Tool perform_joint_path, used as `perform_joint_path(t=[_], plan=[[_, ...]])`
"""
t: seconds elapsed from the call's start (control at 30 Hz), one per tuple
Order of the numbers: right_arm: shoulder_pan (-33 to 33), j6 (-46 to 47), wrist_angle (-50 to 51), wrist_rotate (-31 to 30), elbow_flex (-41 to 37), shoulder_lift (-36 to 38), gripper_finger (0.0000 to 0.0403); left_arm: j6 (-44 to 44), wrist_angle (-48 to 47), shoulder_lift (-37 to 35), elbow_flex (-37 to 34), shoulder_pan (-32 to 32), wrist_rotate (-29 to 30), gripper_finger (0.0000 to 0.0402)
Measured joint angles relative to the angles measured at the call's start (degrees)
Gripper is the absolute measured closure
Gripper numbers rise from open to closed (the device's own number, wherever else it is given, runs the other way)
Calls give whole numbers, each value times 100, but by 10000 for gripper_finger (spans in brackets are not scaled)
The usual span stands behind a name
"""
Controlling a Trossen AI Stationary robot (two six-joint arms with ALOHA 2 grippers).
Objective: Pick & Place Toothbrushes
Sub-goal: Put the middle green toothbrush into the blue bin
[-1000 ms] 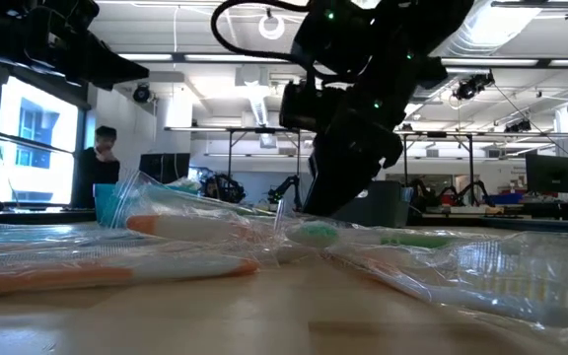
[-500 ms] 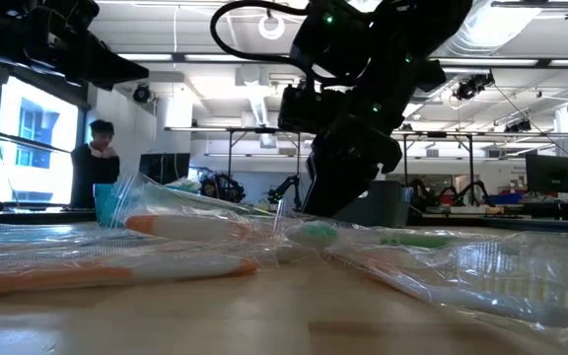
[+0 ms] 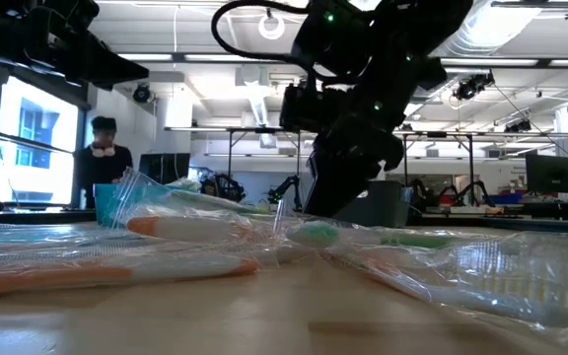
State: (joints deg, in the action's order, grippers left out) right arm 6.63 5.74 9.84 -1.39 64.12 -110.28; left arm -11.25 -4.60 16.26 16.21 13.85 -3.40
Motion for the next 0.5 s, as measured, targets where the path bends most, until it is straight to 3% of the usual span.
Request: perform_joint_path(t=[0.27, 0.5], plan=[[-44, -1, 304, -27, -7, 740, 396, 0, 2, -1, 0, 0, -11, 402], [-100, 21, 910, -589, -4, 1707, 397, -1, 5, 0, 0, 0, -6, 402]])
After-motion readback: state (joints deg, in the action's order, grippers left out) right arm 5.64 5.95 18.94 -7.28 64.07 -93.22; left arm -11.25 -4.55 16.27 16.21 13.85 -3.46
